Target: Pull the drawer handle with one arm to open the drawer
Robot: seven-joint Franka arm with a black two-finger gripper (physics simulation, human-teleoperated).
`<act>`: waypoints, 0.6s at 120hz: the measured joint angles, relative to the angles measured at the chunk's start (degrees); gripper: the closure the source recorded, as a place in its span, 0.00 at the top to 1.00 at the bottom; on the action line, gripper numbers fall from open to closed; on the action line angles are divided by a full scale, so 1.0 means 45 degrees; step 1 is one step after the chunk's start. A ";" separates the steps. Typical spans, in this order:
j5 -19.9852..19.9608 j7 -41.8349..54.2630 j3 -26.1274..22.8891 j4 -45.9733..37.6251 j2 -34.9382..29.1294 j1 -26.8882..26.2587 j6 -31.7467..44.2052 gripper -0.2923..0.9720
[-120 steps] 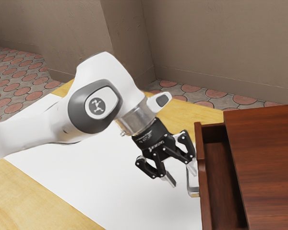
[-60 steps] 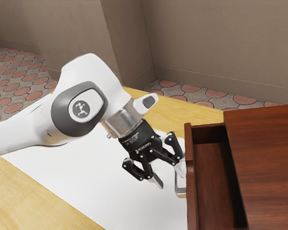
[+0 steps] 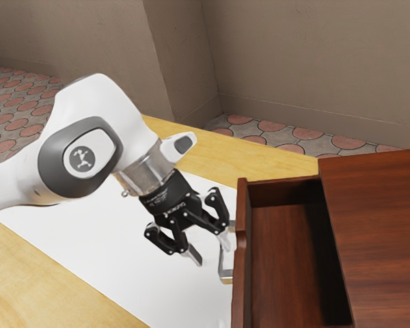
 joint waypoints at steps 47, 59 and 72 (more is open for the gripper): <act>0.0694 -0.0417 0.0224 -0.0182 -0.0495 0.0038 -0.0736 0.49; 0.0775 -0.0513 0.0271 -0.0212 -0.0588 0.0039 -0.0892 0.49; 0.0980 -0.0643 0.0306 -0.0217 -0.0769 0.0039 -0.1080 0.50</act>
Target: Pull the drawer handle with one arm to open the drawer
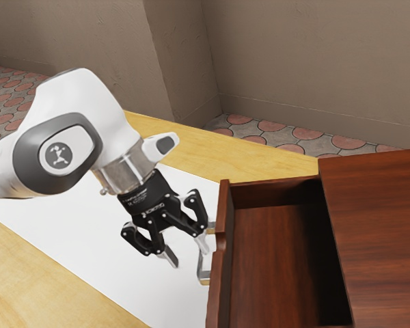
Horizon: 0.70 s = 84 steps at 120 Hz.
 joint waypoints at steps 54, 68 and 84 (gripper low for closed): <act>0.0331 -0.0363 0.0180 0.0061 -0.0127 -0.0002 -0.0507 0.53; 0.0366 -0.0419 0.0173 0.0095 -0.0214 -0.0015 -0.0537 0.54; 0.0538 -0.0472 0.0168 0.0143 -0.0435 -0.0074 -0.0556 0.56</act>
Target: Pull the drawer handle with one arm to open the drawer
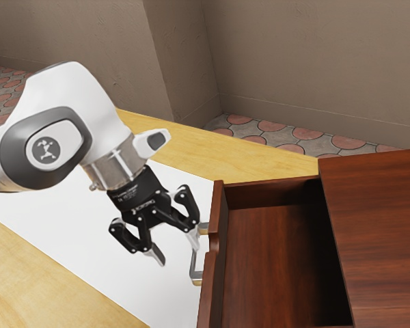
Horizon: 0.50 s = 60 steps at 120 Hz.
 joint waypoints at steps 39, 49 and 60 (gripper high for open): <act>0.1770 0.0008 0.0122 0.3339 0.0395 0.0115 -0.1394 0.67; 0.2264 0.0617 0.1070 0.4600 0.1343 0.0127 -0.1894 0.69; 0.2523 0.1740 0.1843 0.6400 0.2736 0.0393 -0.2567 0.71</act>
